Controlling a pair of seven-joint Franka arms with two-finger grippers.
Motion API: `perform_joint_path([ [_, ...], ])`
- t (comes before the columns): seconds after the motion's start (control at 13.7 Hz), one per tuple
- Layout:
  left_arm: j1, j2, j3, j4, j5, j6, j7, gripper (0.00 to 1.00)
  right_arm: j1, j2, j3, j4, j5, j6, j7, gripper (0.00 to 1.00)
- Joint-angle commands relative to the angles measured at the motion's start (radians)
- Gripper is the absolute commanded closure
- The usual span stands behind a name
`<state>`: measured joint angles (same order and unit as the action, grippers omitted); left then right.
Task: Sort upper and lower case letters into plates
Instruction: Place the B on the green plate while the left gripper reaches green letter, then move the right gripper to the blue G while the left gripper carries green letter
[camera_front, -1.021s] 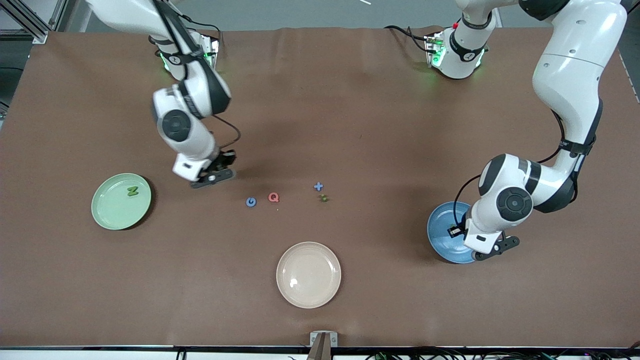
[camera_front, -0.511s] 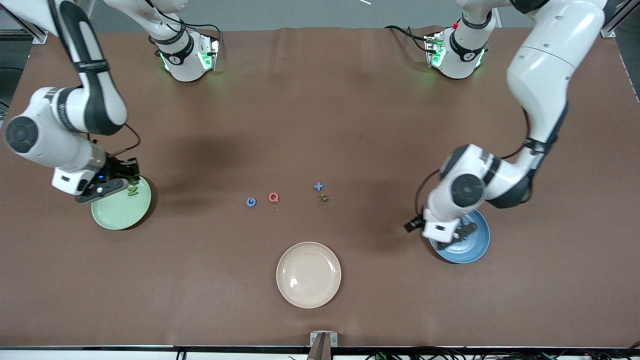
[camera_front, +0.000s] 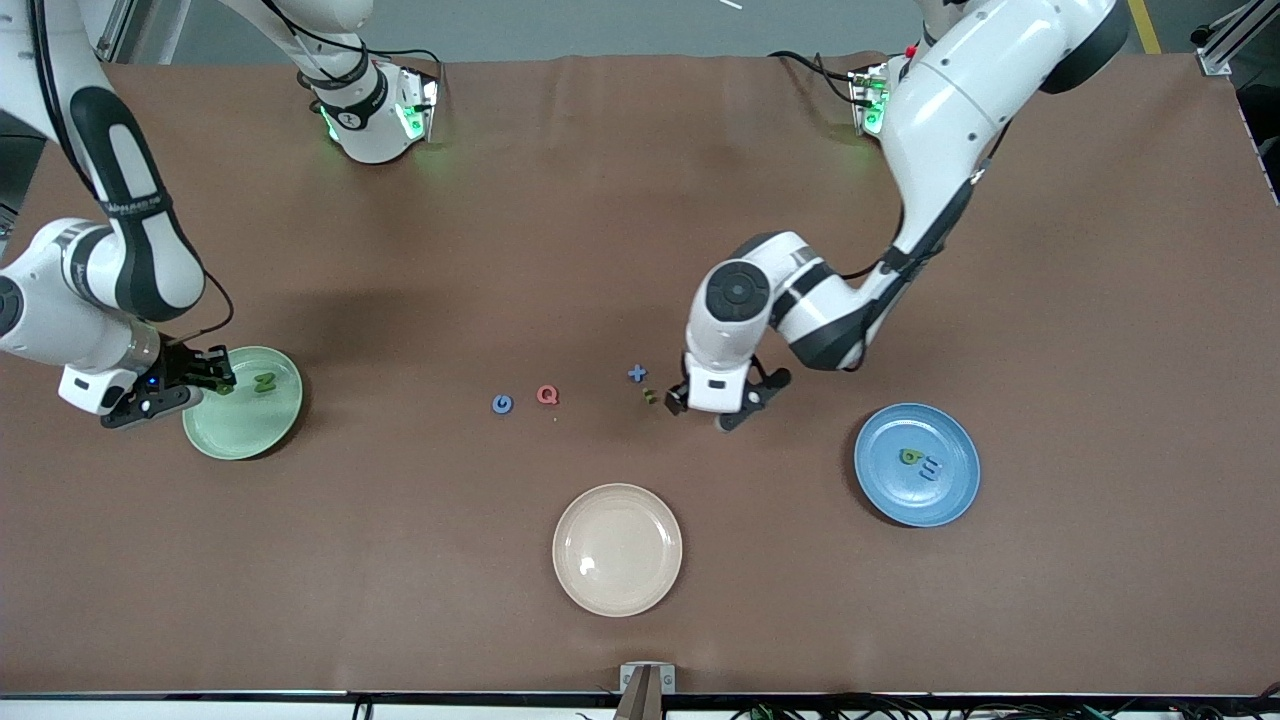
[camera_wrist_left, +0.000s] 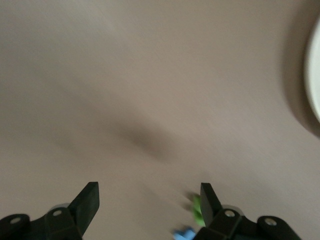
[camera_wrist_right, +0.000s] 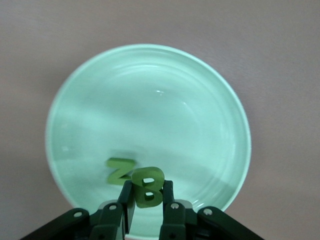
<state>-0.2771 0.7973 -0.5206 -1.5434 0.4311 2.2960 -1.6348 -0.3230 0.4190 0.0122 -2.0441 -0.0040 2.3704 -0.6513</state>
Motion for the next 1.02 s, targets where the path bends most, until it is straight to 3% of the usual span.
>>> perform_joint_path([
  [0.0,-0.152,0.112,0.094,0.170,-0.003,0.010,-0.095,0.19,-0.041,0.092,0.020,0.064,-0.002,0.035,-0.033,0.88],
  [0.15,-0.233,0.129,0.175,0.201,-0.006,0.013,-0.117,0.27,-0.037,0.103,0.022,0.058,-0.001,0.043,-0.033,0.84],
  [0.22,-0.238,0.137,0.180,0.201,-0.006,0.026,-0.119,0.30,-0.034,0.101,0.022,0.058,-0.001,0.035,-0.031,0.67],
  [0.29,-0.240,0.144,0.180,0.201,-0.006,0.036,-0.119,0.37,-0.027,0.092,0.022,0.059,-0.001,0.032,-0.021,0.24],
  [0.36,-0.243,0.151,0.180,0.200,-0.006,0.037,-0.117,0.44,-0.024,0.075,0.025,0.059,-0.001,0.018,-0.018,0.07],
  [0.58,-0.246,0.161,0.180,0.195,-0.005,0.042,-0.117,0.63,0.057,-0.014,0.031,0.065,0.001,-0.084,0.138,0.03],
  [0.8,-0.240,0.146,0.180,0.194,-0.006,0.042,-0.117,1.00,0.232,-0.081,0.031,0.064,0.013,-0.193,0.481,0.00],
  [0.95,-0.208,0.120,0.180,0.194,-0.005,0.036,-0.116,1.00,0.353,-0.092,0.032,0.061,0.016,-0.194,0.718,0.00],
])
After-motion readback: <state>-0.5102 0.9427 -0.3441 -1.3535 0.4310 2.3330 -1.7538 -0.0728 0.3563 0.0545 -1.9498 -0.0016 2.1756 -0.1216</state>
